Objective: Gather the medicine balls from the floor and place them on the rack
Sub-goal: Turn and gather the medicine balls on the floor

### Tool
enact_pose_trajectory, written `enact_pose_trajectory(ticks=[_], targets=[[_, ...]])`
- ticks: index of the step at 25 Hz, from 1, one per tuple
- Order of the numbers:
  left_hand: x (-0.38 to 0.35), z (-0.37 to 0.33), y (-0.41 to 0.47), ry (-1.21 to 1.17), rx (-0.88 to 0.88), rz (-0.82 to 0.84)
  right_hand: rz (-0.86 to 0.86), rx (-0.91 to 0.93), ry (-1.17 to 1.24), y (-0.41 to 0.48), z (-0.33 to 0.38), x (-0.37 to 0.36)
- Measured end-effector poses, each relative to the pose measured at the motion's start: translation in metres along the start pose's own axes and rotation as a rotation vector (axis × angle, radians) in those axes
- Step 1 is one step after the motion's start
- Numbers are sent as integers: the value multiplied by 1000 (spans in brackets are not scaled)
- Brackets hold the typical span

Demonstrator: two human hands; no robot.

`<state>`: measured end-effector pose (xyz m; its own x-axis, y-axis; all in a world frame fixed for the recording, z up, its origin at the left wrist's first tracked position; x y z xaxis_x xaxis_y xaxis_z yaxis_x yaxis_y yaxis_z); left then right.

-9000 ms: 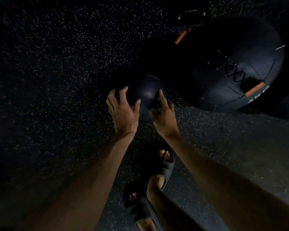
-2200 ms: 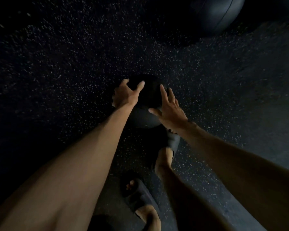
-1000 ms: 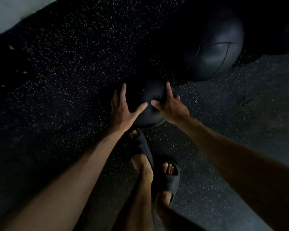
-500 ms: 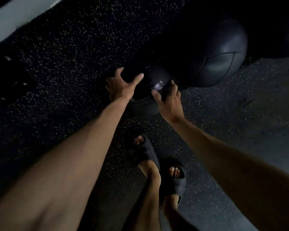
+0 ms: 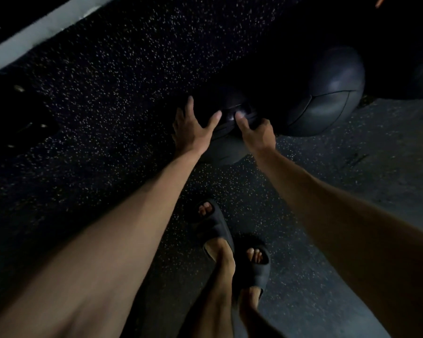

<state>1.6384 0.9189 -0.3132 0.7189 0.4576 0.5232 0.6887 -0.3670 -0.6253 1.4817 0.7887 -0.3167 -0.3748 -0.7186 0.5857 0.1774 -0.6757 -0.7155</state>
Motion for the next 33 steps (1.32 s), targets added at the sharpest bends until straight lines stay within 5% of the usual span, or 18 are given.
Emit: enact_pose_trajectory(ticks=[9,21,26,33], targets=[[76,-31,-151,-24,-7,51,185,404,-453,-162,53,82],[176,-59,-551,13,168,-127,392,808,-810,-474,20,234],[181,-22,-705,-81,230,-232,570,914,-979,-593,-27,220],[131,135,-906,-294,479,-465,680,1203,-1352,-764,-132,121]])
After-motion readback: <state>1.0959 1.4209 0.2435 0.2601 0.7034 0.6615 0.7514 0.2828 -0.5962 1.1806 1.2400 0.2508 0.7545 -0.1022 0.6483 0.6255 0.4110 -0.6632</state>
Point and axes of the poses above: each hand's wrist, its own y-axis towards the middle knuckle, its own x-axis out of the back of the hand, z = x × y, the point moved 9 cm from there along y, towards the middle knuckle, and after that the axes turned 9 degrees about -y, right-handed, at the moved point
